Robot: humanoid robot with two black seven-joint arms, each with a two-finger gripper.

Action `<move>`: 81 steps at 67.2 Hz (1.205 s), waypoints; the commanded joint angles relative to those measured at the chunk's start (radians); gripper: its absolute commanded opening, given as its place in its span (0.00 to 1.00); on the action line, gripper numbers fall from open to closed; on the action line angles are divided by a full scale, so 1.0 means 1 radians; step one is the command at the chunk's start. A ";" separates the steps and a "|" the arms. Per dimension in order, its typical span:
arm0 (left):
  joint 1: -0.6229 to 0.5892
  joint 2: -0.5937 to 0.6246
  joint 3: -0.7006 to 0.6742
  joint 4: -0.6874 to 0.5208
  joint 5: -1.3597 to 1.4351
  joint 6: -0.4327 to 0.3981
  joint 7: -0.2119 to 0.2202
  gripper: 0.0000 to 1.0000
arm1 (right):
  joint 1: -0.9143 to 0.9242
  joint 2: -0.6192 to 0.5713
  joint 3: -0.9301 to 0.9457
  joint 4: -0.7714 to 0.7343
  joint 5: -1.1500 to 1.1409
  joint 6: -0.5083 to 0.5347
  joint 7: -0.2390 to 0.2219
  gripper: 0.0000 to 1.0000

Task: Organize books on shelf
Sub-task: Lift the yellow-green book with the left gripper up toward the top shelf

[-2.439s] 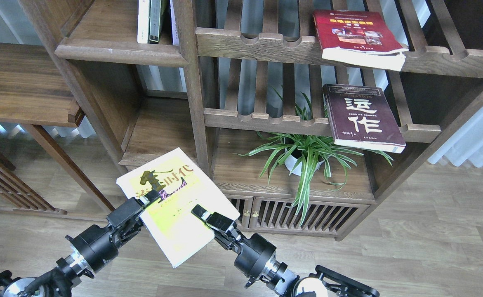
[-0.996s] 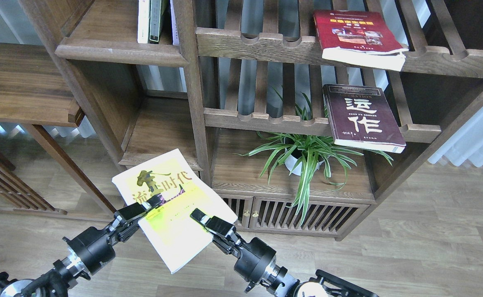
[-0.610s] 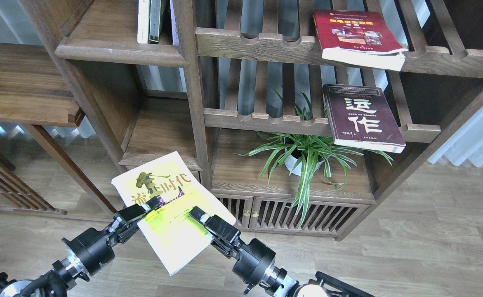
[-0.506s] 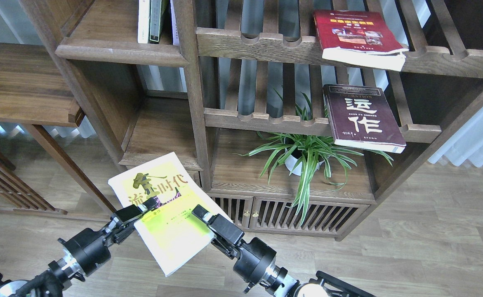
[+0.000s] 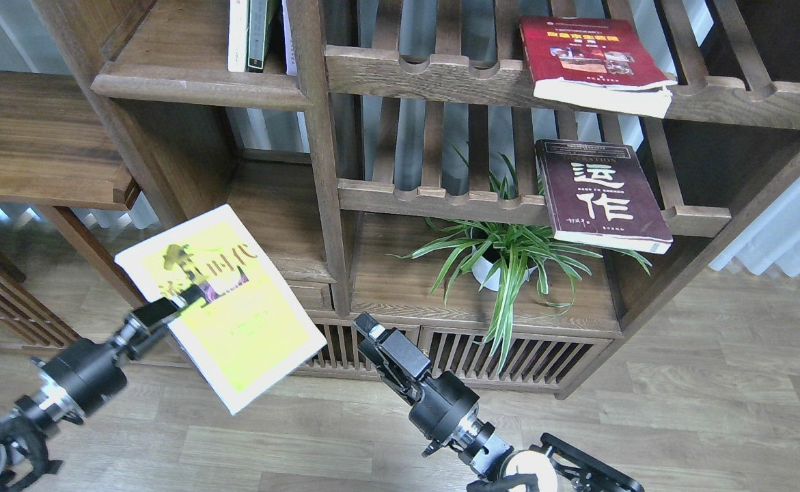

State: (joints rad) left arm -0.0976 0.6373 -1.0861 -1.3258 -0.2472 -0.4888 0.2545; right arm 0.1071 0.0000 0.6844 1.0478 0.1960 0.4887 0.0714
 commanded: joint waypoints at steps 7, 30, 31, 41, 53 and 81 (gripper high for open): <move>-0.042 0.004 -0.135 -0.013 0.063 0.000 0.023 0.10 | 0.000 0.000 0.001 -0.032 -0.010 0.000 -0.001 0.99; -0.163 0.004 -0.262 -0.004 0.066 0.000 0.023 0.07 | 0.008 0.000 -0.002 -0.051 -0.020 0.000 0.001 0.99; -0.172 0.004 -0.265 -0.004 0.069 0.000 0.025 0.06 | 0.006 0.000 -0.002 -0.051 -0.021 0.000 0.001 0.99; -0.215 0.004 -0.293 -0.001 0.091 0.000 0.023 0.05 | 0.005 0.000 -0.006 -0.051 -0.027 0.000 0.001 0.99; -0.221 -0.024 -0.396 0.010 0.146 0.000 0.020 0.04 | 0.002 0.000 -0.008 -0.051 -0.038 0.000 -0.001 0.99; -0.428 -0.306 -0.474 0.149 0.431 0.000 0.006 0.04 | 0.002 0.000 -0.008 -0.051 -0.055 0.000 0.001 0.99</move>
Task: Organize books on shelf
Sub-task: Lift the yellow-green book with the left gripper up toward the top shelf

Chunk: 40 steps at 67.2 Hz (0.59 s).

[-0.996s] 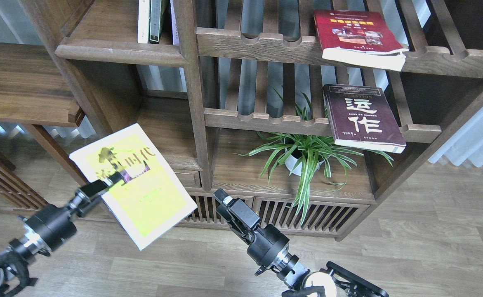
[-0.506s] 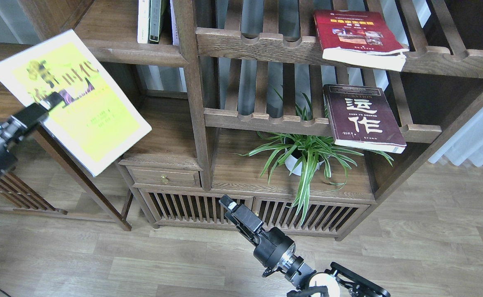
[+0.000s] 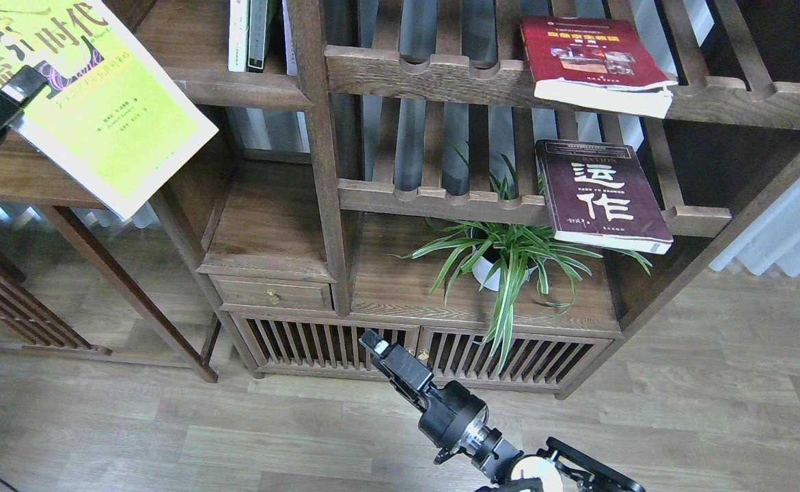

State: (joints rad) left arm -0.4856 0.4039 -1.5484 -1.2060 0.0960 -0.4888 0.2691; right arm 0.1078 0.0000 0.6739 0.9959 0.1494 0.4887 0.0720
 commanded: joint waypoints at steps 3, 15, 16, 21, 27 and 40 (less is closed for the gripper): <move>-0.057 -0.099 -0.013 0.042 0.119 0.000 -0.011 0.04 | 0.001 0.000 0.004 0.001 -0.008 0.000 0.000 0.99; -0.122 -0.171 -0.015 0.056 0.192 0.000 -0.034 0.04 | 0.000 0.000 0.004 0.001 -0.008 0.000 0.002 0.99; -0.123 -0.171 -0.015 0.054 0.192 0.000 -0.034 0.04 | 0.000 0.000 0.006 0.001 -0.008 0.000 0.002 0.99; -0.125 -0.163 -0.018 0.051 0.192 0.000 -0.034 0.04 | 0.000 0.000 0.004 0.001 -0.008 0.000 0.002 0.99; -0.123 -0.148 -0.042 0.042 0.191 0.000 -0.024 0.04 | 0.000 0.000 0.004 0.001 -0.008 0.000 0.002 0.99; -0.119 -0.096 -0.096 0.034 0.185 0.000 -0.016 0.05 | 0.000 0.000 0.003 0.001 -0.008 0.000 0.002 0.99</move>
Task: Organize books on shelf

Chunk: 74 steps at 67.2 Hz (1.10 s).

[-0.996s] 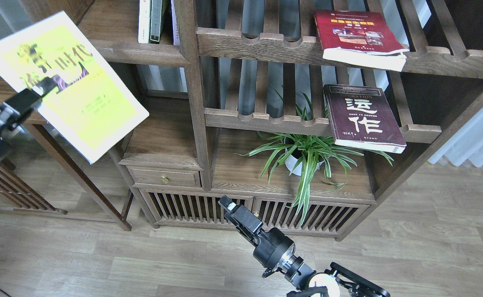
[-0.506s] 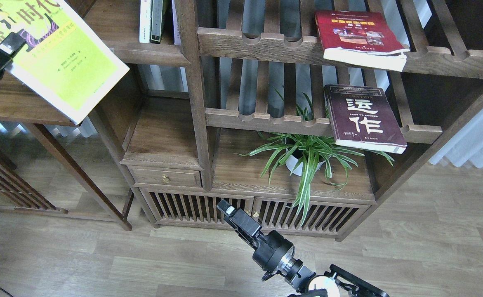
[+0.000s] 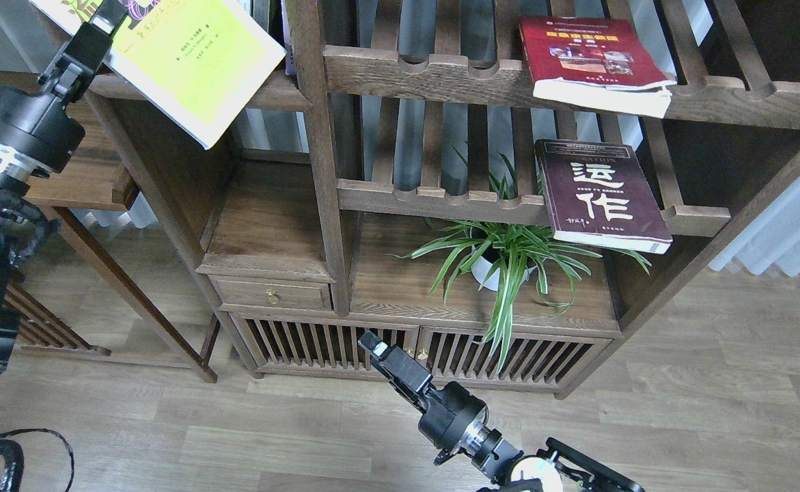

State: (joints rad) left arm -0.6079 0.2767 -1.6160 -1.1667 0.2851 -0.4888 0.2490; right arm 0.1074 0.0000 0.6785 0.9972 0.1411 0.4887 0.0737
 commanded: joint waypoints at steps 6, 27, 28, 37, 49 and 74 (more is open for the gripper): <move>0.004 0.050 -0.048 -0.007 -0.004 0.000 0.004 0.05 | 0.001 0.000 -0.004 0.000 0.000 0.000 0.000 0.99; -0.007 0.067 -0.073 0.004 0.022 0.000 -0.013 0.03 | 0.001 0.000 -0.008 0.000 -0.008 0.000 -0.002 0.99; -0.012 0.064 -0.071 0.007 0.023 0.000 -0.014 0.03 | 0.001 0.000 -0.008 0.000 -0.008 0.000 -0.002 0.99; -0.030 0.048 -0.062 0.024 0.026 0.000 -0.024 0.03 | 0.001 0.000 -0.007 0.001 -0.018 0.000 0.000 0.99; -0.102 0.002 -0.041 0.085 0.037 0.000 -0.070 0.03 | 0.000 0.000 -0.007 0.003 -0.021 0.000 0.001 0.99; -0.199 -0.011 0.010 0.183 0.232 0.000 -0.206 0.03 | -0.003 0.000 -0.005 0.006 -0.021 0.000 0.001 0.99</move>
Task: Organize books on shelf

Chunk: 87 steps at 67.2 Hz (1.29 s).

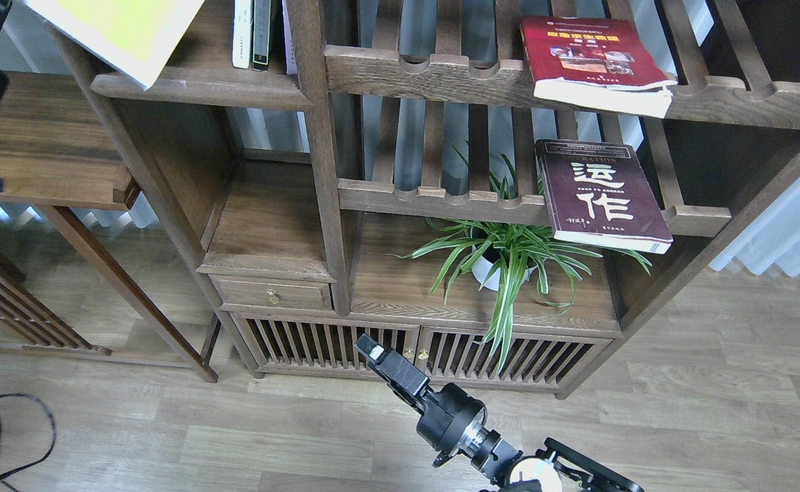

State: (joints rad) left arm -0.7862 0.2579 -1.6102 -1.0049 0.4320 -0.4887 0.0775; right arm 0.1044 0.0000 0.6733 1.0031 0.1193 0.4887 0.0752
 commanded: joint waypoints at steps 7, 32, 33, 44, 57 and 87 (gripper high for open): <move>-0.025 0.011 0.003 0.031 0.160 0.000 -0.068 0.03 | -0.002 0.000 -0.001 0.000 -0.001 0.000 0.000 0.99; -0.149 0.024 0.084 0.074 0.386 0.000 -0.082 0.04 | 0.000 0.000 -0.003 -0.005 -0.001 0.000 0.002 0.99; -0.151 0.026 0.088 0.074 0.389 0.000 -0.082 0.04 | 0.000 0.000 -0.003 -0.005 0.000 0.000 0.002 0.99; -0.154 0.084 0.164 0.077 0.447 0.000 -0.120 0.02 | -0.002 0.000 -0.001 -0.003 0.000 0.000 0.003 0.99; -0.176 0.124 0.193 0.095 0.528 0.000 -0.179 0.02 | -0.002 0.000 -0.001 -0.005 -0.001 0.000 0.003 0.99; -0.349 0.083 0.354 0.312 0.542 0.000 -0.294 0.03 | -0.003 0.000 -0.001 0.003 -0.013 0.000 0.005 0.99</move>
State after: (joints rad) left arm -1.1288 0.3455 -1.2859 -0.7166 0.9768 -0.4888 -0.2031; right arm 0.1012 0.0000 0.6711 1.0053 0.1161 0.4887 0.0798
